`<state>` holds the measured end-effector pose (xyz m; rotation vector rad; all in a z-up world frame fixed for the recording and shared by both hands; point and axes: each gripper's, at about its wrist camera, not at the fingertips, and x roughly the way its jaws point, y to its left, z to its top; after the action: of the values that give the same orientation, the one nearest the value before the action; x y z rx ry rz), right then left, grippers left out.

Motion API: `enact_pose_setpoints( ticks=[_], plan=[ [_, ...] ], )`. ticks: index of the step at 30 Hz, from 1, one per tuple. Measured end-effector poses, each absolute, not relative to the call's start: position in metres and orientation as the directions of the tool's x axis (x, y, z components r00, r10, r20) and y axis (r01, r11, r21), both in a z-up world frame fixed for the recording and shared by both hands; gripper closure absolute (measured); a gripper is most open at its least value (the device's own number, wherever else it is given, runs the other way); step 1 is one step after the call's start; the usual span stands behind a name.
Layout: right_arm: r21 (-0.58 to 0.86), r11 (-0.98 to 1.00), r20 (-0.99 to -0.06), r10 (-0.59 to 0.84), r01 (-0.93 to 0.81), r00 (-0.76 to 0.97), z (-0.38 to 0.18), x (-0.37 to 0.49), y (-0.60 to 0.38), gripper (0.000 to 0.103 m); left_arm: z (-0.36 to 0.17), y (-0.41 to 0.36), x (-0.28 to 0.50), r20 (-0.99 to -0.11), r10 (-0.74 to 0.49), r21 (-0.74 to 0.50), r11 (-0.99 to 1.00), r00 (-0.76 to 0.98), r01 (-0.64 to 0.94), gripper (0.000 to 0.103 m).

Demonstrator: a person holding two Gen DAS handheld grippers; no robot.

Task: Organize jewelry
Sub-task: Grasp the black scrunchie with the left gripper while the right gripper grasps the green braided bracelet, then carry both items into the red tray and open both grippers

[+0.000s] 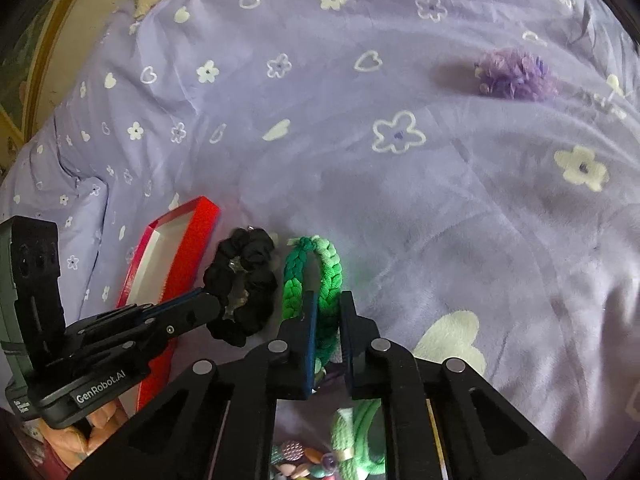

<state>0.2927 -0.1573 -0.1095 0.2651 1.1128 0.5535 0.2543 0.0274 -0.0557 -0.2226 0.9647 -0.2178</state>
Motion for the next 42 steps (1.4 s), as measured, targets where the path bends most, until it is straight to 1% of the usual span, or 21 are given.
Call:
enact_pose_setpoints(
  ticks=[9,18,28,42],
  plan=[
    [0.494,0.813,-0.725,0.581,-0.307,0.371,-0.076,0.276,-0.155,0.093,-0.019,0.044,0.224,-0.719,-0.298,-0.304,0.947,0.629,0.101,0.098],
    [0.515,0.787,-0.702,0.615,-0.341,0.360,-0.060,0.259,-0.131,0.093,0.008,0.077,0.191,-0.683,-0.266,-0.296,0.952,0.680,0.076,0.099],
    [0.537,0.750,-0.693,0.653,-0.385,0.306,-0.057,0.241,-0.087,0.093,0.006,0.127,0.163,-0.681,-0.211,-0.298,0.955,0.701,-0.002,0.099],
    [0.526,0.707,-0.706,0.672,-0.472,0.221,-0.060,0.227,-0.009,0.093,-0.009,0.186,0.148,-0.683,-0.164,-0.324,0.942,0.711,-0.093,0.099]
  ],
)
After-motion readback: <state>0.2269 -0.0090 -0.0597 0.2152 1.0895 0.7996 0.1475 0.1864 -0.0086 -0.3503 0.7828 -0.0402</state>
